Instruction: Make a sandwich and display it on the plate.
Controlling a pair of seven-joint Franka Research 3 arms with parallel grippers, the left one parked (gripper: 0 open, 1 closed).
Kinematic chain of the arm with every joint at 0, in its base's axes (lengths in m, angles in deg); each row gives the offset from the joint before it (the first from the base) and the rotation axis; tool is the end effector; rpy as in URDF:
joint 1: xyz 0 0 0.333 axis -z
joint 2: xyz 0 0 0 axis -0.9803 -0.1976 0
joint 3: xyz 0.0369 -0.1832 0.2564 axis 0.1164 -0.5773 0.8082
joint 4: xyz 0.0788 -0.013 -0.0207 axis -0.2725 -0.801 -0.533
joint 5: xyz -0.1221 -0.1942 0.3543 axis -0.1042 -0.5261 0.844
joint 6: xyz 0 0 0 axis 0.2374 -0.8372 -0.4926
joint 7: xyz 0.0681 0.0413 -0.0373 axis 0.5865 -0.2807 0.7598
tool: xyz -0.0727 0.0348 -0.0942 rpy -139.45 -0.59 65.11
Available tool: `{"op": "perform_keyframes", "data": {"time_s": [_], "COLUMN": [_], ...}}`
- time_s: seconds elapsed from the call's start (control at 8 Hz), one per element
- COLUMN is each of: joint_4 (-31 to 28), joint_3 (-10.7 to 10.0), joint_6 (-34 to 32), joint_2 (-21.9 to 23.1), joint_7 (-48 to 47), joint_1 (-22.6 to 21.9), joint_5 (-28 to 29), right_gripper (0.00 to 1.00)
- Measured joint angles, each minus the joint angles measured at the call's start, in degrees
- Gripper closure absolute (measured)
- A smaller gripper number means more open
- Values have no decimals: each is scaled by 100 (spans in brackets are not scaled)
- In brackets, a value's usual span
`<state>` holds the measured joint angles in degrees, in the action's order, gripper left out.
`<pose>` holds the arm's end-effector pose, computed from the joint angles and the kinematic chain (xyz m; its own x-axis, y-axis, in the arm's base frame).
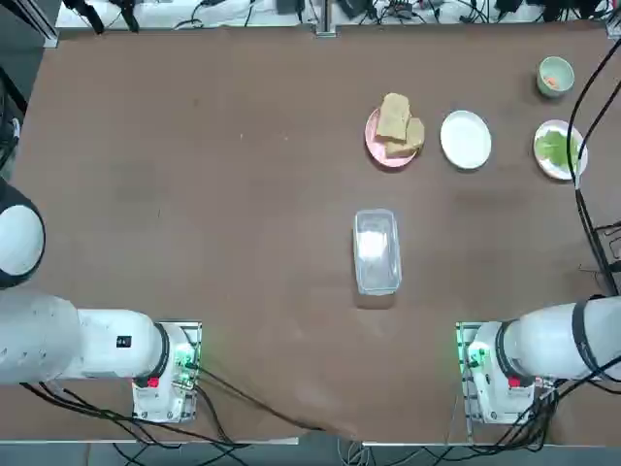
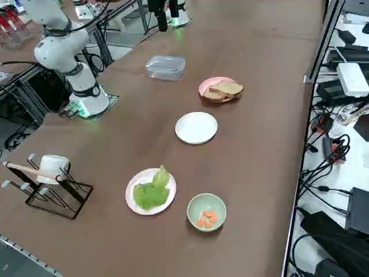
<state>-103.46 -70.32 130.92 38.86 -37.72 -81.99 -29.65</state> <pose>0.5648 -0.0220 0.6304 0.9995 0.0319 0.0021 0.0319 -0.9995 -0.0056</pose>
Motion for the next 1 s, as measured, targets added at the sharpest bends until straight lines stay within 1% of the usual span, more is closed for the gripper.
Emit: {"op": "perform_keyframes", "data": {"time_s": [0.62,0.75,1.0], "joint_4": [8,18,25], "joint_3": [24,31,42], "joint_6": [104,305,753], "joint_2": [-78,-172,-507], "joint_7": [0,0,0], "joint_1": [-53,-62,-69], "joint_5": [30,137,501], "right_gripper": [1,0,0]}}
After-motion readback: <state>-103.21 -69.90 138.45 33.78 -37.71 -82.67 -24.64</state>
